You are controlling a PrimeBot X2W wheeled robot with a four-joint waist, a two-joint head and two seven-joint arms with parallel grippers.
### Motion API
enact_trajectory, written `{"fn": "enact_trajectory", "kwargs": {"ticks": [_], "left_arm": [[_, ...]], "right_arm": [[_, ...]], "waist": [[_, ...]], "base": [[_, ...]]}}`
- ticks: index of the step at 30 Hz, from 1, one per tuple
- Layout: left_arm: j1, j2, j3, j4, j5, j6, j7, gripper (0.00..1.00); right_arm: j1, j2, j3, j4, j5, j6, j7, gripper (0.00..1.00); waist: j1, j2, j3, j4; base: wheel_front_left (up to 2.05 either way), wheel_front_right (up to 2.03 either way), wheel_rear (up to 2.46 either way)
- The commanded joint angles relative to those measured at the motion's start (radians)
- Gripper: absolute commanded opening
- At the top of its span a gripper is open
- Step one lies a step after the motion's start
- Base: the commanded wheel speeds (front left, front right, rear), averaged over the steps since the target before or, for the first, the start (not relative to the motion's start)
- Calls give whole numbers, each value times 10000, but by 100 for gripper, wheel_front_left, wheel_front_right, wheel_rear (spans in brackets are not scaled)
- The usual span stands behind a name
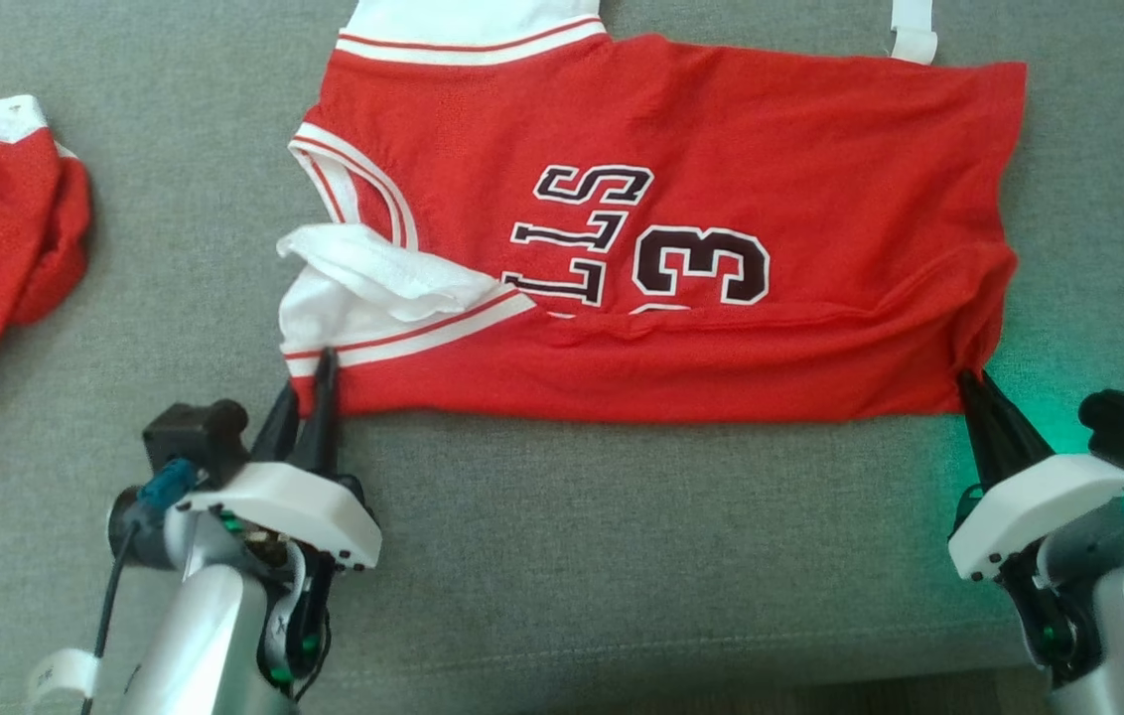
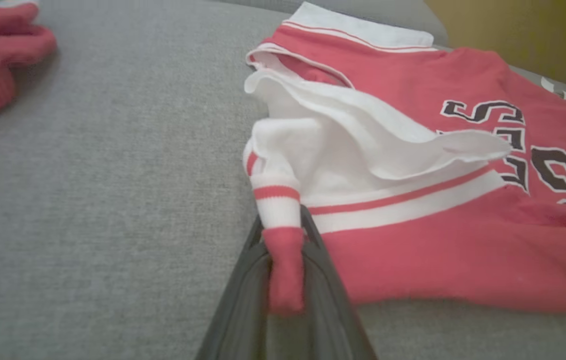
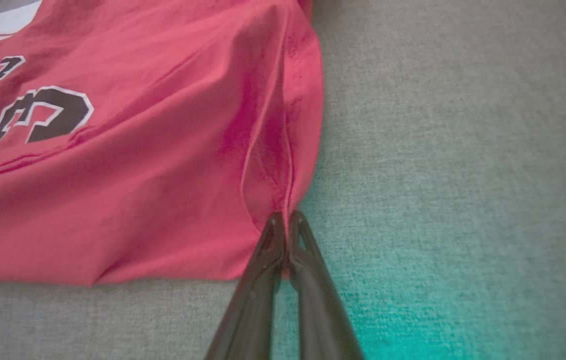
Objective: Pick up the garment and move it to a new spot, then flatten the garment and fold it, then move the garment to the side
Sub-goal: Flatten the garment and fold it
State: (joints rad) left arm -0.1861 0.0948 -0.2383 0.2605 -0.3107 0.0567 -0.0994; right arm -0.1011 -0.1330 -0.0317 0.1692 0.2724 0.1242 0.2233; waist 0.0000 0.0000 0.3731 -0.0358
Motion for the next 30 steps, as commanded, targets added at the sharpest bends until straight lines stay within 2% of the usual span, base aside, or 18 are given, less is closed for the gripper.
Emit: {"fn": "enact_trajectory", "kwargs": {"ticks": [1, 19, 30], "left_arm": [[-11, 209, 485, -422, -26, 178, -190, 0], [1185, 334, 980, -647, -407, 796, -260, 0], [2034, 294, 841, -487, -659, 810, -22, 0]], "right_arm": [[127, -115, 178, -264, 73, 65, 22, 0], [1212, -9, 910, -1298, 342, 65, 111, 0], [2389, 59, 715, -1738, 276, 65, 493, 0]], "waist": [[0, 0, -70, 36], [0, 0, -794, 437], [0, 0, -1528, 494]], "base": [[0, 0, 0], [0, 0, 0], [0, 0, 0]]}}
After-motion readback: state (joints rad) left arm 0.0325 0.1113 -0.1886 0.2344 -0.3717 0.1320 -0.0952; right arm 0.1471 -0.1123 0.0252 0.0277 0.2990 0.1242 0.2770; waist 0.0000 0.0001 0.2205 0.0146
